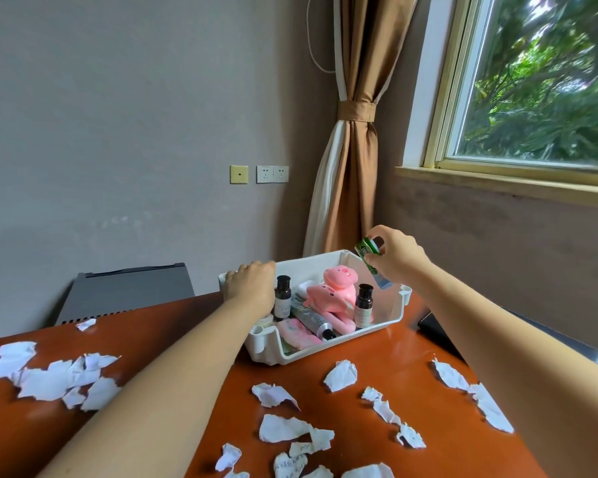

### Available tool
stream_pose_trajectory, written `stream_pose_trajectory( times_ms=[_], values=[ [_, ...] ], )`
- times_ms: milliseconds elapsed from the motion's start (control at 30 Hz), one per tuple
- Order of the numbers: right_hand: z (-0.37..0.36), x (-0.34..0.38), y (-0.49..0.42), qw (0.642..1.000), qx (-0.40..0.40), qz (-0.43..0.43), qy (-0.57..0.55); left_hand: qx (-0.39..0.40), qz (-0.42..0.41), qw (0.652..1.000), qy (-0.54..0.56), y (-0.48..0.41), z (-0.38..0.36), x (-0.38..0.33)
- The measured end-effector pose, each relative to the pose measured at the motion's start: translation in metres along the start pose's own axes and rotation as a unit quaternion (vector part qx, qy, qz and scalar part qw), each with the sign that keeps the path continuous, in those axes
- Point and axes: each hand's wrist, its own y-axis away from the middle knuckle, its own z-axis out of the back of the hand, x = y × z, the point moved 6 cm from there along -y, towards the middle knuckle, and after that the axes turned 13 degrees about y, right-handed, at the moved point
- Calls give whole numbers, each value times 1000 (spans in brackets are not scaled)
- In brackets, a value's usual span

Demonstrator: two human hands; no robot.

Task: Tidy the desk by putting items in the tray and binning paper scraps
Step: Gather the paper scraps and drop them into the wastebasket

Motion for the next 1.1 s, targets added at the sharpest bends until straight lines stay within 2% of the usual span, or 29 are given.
stream_pose_trajectory(
  times_ms=[67,167,233,333,467,767,967,1100],
  values=[
    [-1,-9,-4,1000,1,-12,5,-46,-21,999,-7,3,5,-10],
    [-3,-15,-10,1000,4,-6,14,-99,-99,990,-7,10,9,-39],
    [-7,-15,-14,999,18,12,25,-89,-149,985,9,13,2,-61],
    [-17,-9,-18,996,52,48,59,-7,-179,984,21,16,-18,-85],
    [-38,-6,-20,984,97,88,122,103,-180,978,9,13,-55,-92],
    [-66,-6,-27,946,171,103,256,117,-167,978,46,2,-69,-80],
    [-67,-10,-22,943,193,90,256,133,-161,977,49,5,-68,-80],
    [-50,-11,-20,973,118,89,179,150,-147,975,69,10,-59,-79]
  ],
)
